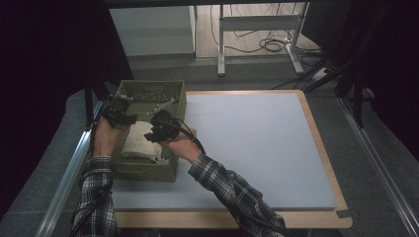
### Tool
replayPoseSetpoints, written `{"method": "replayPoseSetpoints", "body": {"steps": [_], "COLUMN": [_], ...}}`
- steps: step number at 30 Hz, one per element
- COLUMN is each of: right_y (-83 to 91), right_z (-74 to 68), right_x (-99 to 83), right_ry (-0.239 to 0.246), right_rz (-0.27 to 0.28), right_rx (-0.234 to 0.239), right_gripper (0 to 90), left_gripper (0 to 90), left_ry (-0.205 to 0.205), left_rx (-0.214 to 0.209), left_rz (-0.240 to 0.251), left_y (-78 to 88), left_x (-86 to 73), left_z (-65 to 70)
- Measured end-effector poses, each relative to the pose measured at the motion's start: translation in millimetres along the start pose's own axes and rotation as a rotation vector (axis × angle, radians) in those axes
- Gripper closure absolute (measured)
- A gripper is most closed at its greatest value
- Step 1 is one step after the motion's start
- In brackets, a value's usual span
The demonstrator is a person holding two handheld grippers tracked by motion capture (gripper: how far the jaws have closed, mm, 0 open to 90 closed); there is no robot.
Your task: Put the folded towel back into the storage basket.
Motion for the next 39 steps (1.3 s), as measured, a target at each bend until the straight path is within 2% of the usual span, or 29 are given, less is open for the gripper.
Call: {"method": "replayPoseSetpoints", "body": {"steps": [3,8,14,16,18,25,30,39], "right_y": [5.0,13.7,27.2,31.5,36.5,53.6,66.2,86.9], "right_z": [1.9,7.3,11.5,12.4,13.2,21.4,28.4,36.6], "right_x": [-3.7,-7.7,-11.8,-13.7,-16.0,-26.3,-35.0,-51.2], "right_ry": [0.023,0.045,0.059,0.062,0.066,0.064,0.039,0.03], "right_rz": [0.031,0.076,0.106,0.108,0.115,0.127,0.137,0.143], "right_rx": [0.008,0.014,0.009,0.007,0.001,-0.017,-0.025,-0.03], "right_gripper": [52.9,42.8,34.1,32.2,30.6,25.6,22.6,18.8], "left_gripper": [39.3,29.8,21.5,20.2,18.4,12.5,11.1,7.6], "left_ry": [0.018,0.043,0.132,0.174,0.197,0.198,0.225,0.192], "left_rx": [-0.027,-0.035,-0.077,-0.119,-0.144,-0.152,-0.197,-0.229], "left_rz": [0.024,0.053,0.109,0.146,0.163,0.18,0.207,0.234], "left_y": [3.4,9.5,16.5,18.6,20.1,25.7,29.2,39.8], "left_x": [-1.4,-4.1,-10.2,-12.8,-15.1,-20.4,-23.0,-20.3], "left_z": [3.7,7.4,5.1,4.6,4.7,10.5,15.6,32.6]}}
Point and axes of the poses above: each handheld gripper's, and its own axes: y roughly backward along the jaws, x roughly out of its top, z roughly to its right, the point moved 2 cm from there along -y, roughly forward along the jaws, and after that the axes turned 4 degrees about -y, right-handed, at the moved point
